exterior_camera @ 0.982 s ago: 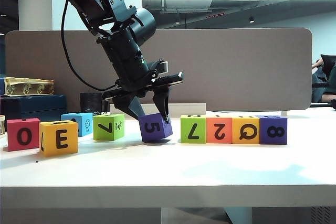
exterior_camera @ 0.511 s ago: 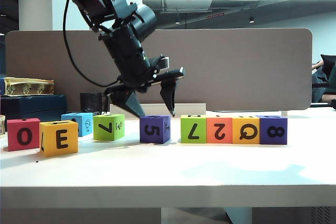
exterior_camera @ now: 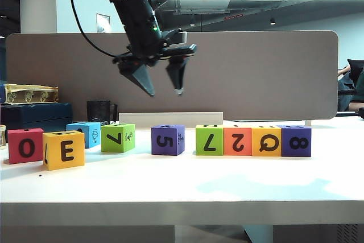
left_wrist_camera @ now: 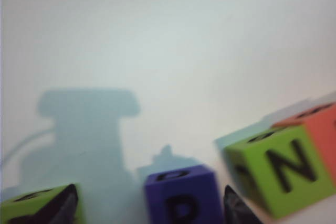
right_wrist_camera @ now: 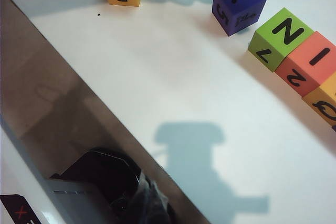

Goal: Select the appropriate blocks from the scattered letter blocks on the table and arrange them in a row to spell out "LEARNING".

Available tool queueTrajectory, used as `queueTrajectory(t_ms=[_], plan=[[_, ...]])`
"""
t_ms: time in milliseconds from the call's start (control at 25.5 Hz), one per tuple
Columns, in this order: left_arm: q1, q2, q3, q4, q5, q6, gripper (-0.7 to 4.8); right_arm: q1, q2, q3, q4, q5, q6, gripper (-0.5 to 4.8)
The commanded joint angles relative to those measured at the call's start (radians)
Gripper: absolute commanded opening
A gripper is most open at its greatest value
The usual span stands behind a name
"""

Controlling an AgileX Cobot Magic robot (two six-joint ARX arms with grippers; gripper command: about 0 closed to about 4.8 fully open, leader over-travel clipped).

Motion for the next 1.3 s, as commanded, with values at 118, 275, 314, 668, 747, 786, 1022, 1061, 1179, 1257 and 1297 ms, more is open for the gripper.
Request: queueTrajectory(t_ms=[118,275,314,668,747,786,1022,1061,1179,1257,1297], plan=[[0.03,-0.021,0.02,-0.134,-0.049,0.102,3.49,0.001,-0.002,0.004,0.011,-0.001,-0.003,-0.02],[0.076,-0.024,0.02,-0.248,-0.042,0.117,3.49,0.0,-0.002,0.004,0.015,-0.001,-0.003,-0.02],[0.088,-0.026,0.02,-0.278,-0.04,0.126,3.49,0.0,-0.002,0.004,0.017,-0.001,-0.003,-0.02],[0.15,-0.026,0.02,-0.349,0.006,0.146,3.5,0.0,-0.002,0.004,0.024,-0.001,-0.003,-0.02],[0.15,-0.026,0.02,-0.329,0.008,0.135,3.5,0.0,-0.002,0.004,0.024,-0.001,-0.003,-0.02],[0.149,-0.026,0.02,-0.312,0.01,0.109,3.5,0.001,-0.002,0.004,0.023,-0.002,-0.003,-0.02],[0.149,-0.025,0.019,-0.248,0.027,0.052,3.56,0.001,-0.002,0.004,0.021,-0.002,-0.003,-0.02],[0.149,-0.025,0.019,-0.24,0.027,0.052,3.7,0.001,-0.002,0.004,0.021,-0.002,-0.003,-0.02],[0.149,-0.021,0.019,-0.224,0.027,0.036,4.33,0.001,-0.002,0.004,0.02,-0.002,-0.003,-0.02],[0.149,-0.018,0.019,-0.218,0.027,0.016,4.79,0.001,-0.002,0.004,0.019,-0.002,-0.003,-0.02],[0.149,-0.007,0.019,-0.206,0.027,0.0,4.79,0.001,-0.002,0.004,0.019,-0.002,-0.003,-0.02]])
